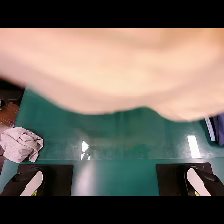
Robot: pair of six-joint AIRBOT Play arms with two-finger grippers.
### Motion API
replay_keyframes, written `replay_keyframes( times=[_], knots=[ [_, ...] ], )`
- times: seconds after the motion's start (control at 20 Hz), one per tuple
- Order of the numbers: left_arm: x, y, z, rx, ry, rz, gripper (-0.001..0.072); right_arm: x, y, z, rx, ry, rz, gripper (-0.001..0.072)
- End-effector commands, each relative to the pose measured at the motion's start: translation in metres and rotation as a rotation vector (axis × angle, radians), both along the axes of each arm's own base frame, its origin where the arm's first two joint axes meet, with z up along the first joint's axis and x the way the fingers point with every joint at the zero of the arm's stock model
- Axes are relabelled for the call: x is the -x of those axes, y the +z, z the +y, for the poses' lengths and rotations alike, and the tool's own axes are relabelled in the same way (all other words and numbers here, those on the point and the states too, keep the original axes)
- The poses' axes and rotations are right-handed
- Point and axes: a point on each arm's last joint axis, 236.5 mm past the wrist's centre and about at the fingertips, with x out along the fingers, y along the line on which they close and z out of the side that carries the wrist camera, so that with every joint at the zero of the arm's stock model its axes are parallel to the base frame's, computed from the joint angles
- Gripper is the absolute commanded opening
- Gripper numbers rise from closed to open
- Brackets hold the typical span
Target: Fold the shirts.
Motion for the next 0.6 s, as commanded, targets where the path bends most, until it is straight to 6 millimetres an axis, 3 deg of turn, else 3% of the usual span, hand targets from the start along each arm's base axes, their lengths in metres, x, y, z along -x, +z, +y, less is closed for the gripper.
replay_keyframes(
  times=[0.0,0.1,0.3,0.45,0.55],
  knots=[
    [-0.01,-0.026,-0.002,0.012,-0.017,0.106,0.0026,-0.015,-0.03,-0.013,-0.008,-0.036,0.161,0.0008],
    [-0.053,-0.078,0.003,0.024,-0.026,0.292,0.0026,-0.055,-0.08,-0.025,-0.061,-0.022,0.35,0.0008],
    [-0.145,-0.247,0.013,0.063,-0.067,0.826,0.0026,-0.134,-0.231,-0.046,-0.169,0.036,0.846,0.0008],
    [-0.191,-0.381,0.022,0.132,-0.088,1.182,0.0026,-0.172,-0.341,-0.033,-0.226,0.126,1.179,0.0008],
    [-0.212,-0.457,0.027,0.17,-0.091,1.355,0.0027,-0.192,-0.399,-0.019,-0.258,0.166,1.324,0.0008]
  ],
)
